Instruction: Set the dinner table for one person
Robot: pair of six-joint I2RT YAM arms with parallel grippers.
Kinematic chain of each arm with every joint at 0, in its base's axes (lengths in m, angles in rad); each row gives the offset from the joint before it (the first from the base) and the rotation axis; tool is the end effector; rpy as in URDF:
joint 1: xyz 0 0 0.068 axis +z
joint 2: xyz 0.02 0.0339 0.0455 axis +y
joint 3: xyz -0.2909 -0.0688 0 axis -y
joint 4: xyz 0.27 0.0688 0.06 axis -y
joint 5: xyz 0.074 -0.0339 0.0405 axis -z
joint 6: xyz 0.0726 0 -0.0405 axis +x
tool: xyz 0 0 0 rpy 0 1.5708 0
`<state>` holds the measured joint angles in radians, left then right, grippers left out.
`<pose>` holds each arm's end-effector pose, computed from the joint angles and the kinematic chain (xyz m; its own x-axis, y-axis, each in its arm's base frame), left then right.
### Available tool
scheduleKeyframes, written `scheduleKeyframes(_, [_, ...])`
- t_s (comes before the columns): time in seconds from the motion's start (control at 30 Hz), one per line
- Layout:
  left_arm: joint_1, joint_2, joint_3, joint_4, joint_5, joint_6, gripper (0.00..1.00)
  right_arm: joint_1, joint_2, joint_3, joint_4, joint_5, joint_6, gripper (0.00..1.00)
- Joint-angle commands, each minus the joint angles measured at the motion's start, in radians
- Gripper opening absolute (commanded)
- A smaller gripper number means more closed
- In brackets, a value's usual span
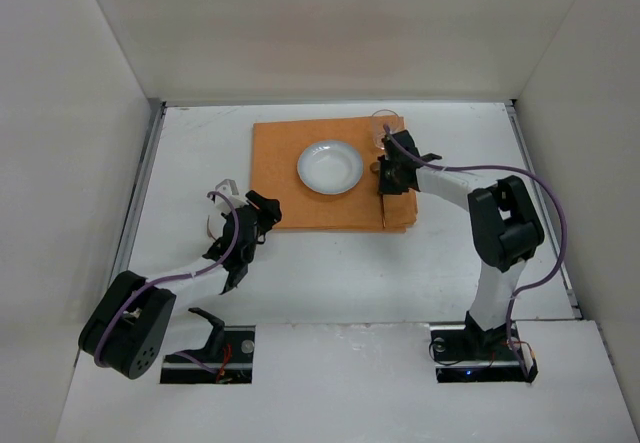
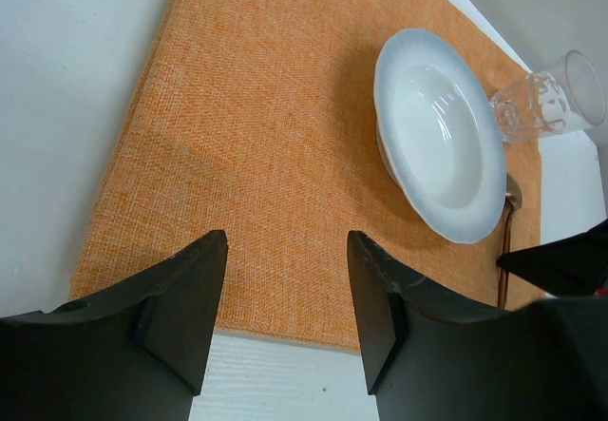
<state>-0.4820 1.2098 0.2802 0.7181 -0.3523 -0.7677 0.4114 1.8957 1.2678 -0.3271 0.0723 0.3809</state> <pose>0.2471 -0.1010 0.1753 -0.2284 -0.6162 -0.7538 -0.0312 0.7785 -0.6269 0.4156 0.1756 0.1596 -0.8286 0.0430 -0.5581 -0.0566 0.9855 0.1600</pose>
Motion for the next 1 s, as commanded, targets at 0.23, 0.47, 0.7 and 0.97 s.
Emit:
scheduleKeyframes(0.23, [0.0, -0.019, 0.01, 0.043, -0.011, 0.002, 0.51, -0.013, -0.007, 0.007, 0.088, 0.052, 0.007, 0.16])
scheduleKeyframes(0.47, [-0.002, -0.023, 0.011, 0.041, -0.023, 0.011, 0.51, -0.01, -0.02, 0.001, 0.095, 0.053, 0.015, 0.32])
scheduleKeyframes(0.7, [-0.011, -0.042, 0.039, -0.032, -0.072, 0.036, 0.52, 0.002, -0.208, -0.071, 0.109, 0.11, 0.044, 0.49])
scheduleKeyframes(0.97, [-0.019, -0.179, 0.174, -0.457, -0.137, 0.067, 0.59, 0.114, -0.546, -0.369, 0.301, 0.296, 0.118, 0.43])
